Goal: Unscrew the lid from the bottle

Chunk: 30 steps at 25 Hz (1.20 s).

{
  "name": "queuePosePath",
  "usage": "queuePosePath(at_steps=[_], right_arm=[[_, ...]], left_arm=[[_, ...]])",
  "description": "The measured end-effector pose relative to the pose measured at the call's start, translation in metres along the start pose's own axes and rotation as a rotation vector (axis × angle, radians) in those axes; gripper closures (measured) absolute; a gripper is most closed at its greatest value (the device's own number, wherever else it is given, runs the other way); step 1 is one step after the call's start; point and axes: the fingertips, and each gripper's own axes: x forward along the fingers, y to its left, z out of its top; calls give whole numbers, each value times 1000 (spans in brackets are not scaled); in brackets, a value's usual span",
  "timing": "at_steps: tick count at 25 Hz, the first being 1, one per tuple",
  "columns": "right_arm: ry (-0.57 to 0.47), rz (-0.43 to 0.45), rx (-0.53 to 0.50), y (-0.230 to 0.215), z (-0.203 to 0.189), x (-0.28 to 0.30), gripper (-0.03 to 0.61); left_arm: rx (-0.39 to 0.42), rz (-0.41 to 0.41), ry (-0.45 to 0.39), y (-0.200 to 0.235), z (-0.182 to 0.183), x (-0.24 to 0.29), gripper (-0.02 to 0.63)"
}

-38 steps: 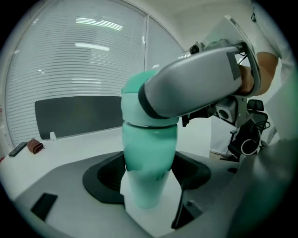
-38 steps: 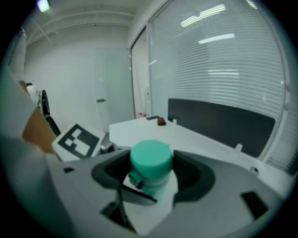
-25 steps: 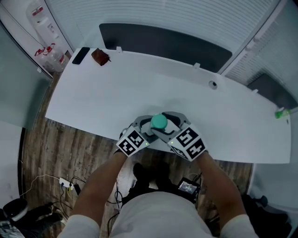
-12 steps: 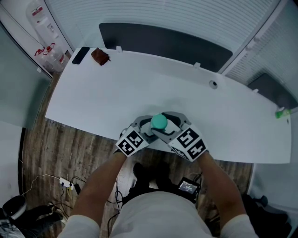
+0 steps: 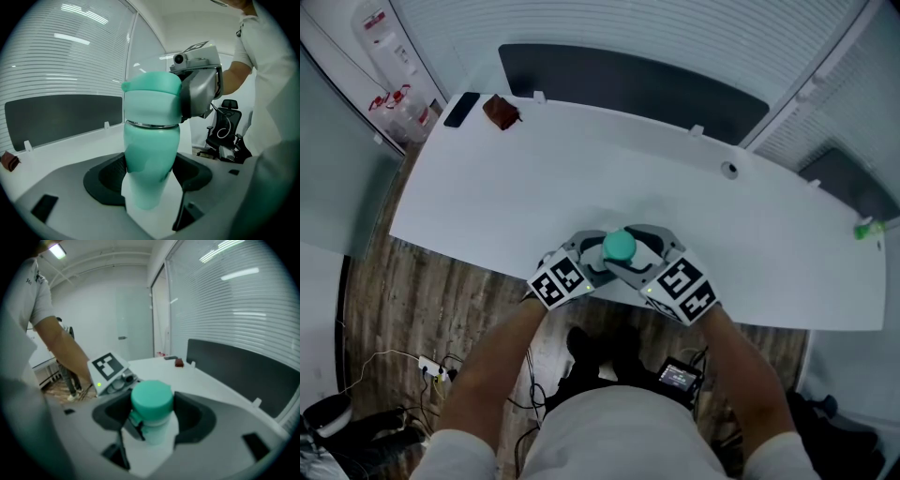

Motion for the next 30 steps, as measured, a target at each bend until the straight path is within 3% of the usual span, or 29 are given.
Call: queuePosePath(at_steps=[3, 9, 11, 19, 30], right_arm=[[0, -5, 3, 1, 0, 0, 284], [-1, -54, 37, 0, 2, -2, 284], [-7, -74, 45, -1, 3, -2, 284], [0, -11, -8, 2, 3, -2, 284], [-14, -14, -7, 1, 6, -4, 284]], left_arm=[[-8, 38, 2, 1, 1, -1, 295], [-65, 333, -63, 7, 10, -10, 295], [-87, 371, -73, 8, 11, -9, 295], [-49, 228, -60, 3, 9, -7, 301], [-51, 198, -61, 3, 8, -7, 301]])
